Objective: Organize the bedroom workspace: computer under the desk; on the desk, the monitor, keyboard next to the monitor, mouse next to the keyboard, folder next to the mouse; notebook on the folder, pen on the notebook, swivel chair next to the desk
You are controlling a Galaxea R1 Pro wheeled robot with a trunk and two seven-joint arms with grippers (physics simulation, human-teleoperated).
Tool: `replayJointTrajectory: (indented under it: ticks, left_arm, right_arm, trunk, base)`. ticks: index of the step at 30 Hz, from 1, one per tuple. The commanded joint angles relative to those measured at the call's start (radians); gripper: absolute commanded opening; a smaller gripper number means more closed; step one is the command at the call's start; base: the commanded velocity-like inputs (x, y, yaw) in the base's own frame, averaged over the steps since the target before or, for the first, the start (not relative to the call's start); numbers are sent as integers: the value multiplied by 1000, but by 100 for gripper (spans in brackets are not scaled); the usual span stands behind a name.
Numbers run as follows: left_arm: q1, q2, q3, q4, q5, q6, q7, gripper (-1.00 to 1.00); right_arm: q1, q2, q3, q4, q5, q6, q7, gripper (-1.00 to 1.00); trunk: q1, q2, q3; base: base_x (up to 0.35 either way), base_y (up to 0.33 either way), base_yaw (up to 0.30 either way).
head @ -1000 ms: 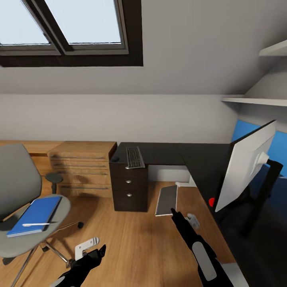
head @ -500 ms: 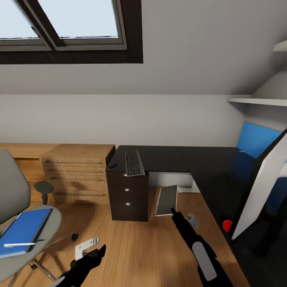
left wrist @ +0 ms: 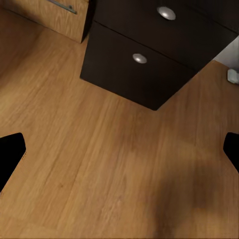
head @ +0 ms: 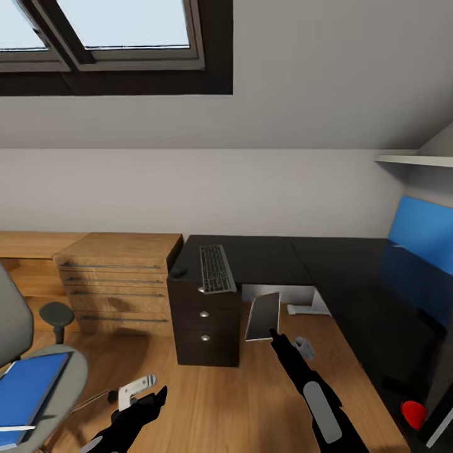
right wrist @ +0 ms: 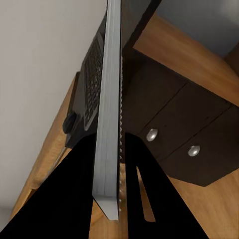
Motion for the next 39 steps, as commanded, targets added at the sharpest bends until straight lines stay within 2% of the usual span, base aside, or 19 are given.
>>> replayJointTrajectory:
  ticks: [1, 12, 17, 18, 20, 21, 22, 23, 34, 39]
  left_arm:
    - [0, 1, -2, -2, 9, 1, 8, 100]
    - [0, 2, -2, -2, 8, 1, 7, 100]
    - [0, 2, -2, -2, 9, 1, 5, 100]
    - [0, 2, -2, -3, 9, 1, 2, 100]
    - [0, 2, -2, -4, 8, 1, 4, 100]
    - [0, 2, -2, -4, 8, 1, 6, 100]
    - [0, 2, -2, -5, 8, 1, 9, 100]
    - [0, 1, -2, -5, 8, 1, 9, 100]
    - [0, 1, -2, -5, 7, 1, 11, 100]
    - [0, 2, -2, -5, 8, 1, 7, 100]
  right_arm:
    - [-1, 2, -6, -1, -12, 10, 7, -100]
    - [-1, -5, -8, -15, -16, 14, 11, -100]
    - [36, -6, -21, -81, -17, 12, 36, -100]
    - [55, -5, -29, -114, -17, 12, 41, -100]
    - [58, -5, -44, -119, -18, 12, 42, -100]
    - [59, -5, -64, -122, -18, 12, 42, -100]
    - [60, -4, -110, -132, -18, 13, 42, -100]
    - [60, -4, -119, -137, -18, 13, 42, -100]
    - [61, -4, -136, -147, -17, 12, 43, -100]
    - [62, -5, -136, -147, -16, 13, 43, -100]
  trunk:
    - [1, -1, -1]
    - [1, -1, -1]
    - [1, -1, -1]
    - [1, -1, -1]
    - [1, -1, -1]
    - [-3, 6, 2]
    - [-7, 13, 5]
    - [-11, 20, 9]
    - [-53, 97, 43]
    - [-53, 97, 43]
  base:
    - [309, 207, 0]
    - [272, 238, 0]
    - [145, 114, 0]
    - [12, 10, 0]
    - [8, 6, 0]
    - [4, 3, 0]
    - [1, 1, 0]
    - [0, 0, 0]
    - [0, 0, 0]
    - [0, 0, 0]
